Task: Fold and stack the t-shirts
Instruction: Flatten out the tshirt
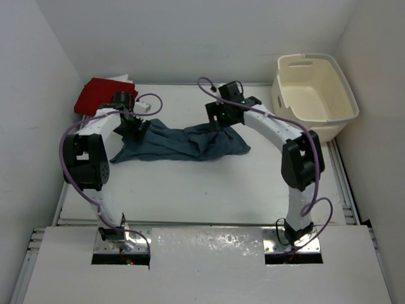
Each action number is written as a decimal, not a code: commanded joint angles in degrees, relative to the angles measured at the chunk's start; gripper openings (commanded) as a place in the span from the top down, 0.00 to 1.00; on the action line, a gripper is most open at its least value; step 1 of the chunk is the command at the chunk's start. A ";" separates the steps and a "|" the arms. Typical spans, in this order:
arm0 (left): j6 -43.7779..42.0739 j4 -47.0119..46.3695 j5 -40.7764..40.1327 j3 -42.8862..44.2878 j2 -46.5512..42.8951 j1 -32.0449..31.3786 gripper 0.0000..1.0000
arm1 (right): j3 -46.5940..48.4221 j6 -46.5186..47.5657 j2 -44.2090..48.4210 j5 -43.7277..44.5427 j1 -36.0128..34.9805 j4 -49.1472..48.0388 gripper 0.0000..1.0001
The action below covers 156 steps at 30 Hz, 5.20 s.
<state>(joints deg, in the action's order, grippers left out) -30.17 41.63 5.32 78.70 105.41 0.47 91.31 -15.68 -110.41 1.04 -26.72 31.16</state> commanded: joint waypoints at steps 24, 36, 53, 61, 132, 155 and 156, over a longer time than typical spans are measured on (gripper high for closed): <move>8.72 -9.46 10.23 14.71 7.62 4.54 1.00 | 28.63 -8.05 -21.60 0.02 0.96 2.50 1.00; 10.76 -7.63 18.84 56.60 3.22 3.05 1.00 | 35.79 -6.03 -0.18 0.53 10.37 -7.95 1.00; -18.31 24.31 23.85 0.64 -26.21 1.55 0.57 | -35.90 -14.54 42.19 -0.69 7.48 -8.58 1.00; -20.83 16.64 16.22 -9.29 -27.63 3.22 0.08 | -42.45 -10.97 43.36 5.47 6.51 2.87 0.11; 8.22 -4.20 21.66 27.30 -1.70 -4.81 0.33 | -21.85 -12.96 34.12 19.37 3.69 -21.21 1.00; 11.72 -3.48 6.91 53.94 40.75 -26.75 0.08 | -61.07 -20.18 54.86 17.25 10.54 2.07 1.00; 11.46 -4.96 5.15 48.36 39.45 -26.84 0.08 | -61.25 -20.61 54.95 16.90 10.72 1.46 1.00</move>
<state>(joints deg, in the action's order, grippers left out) -19.53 31.14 16.80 131.04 143.68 -25.34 29.98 -33.76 -56.60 17.23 -16.67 30.59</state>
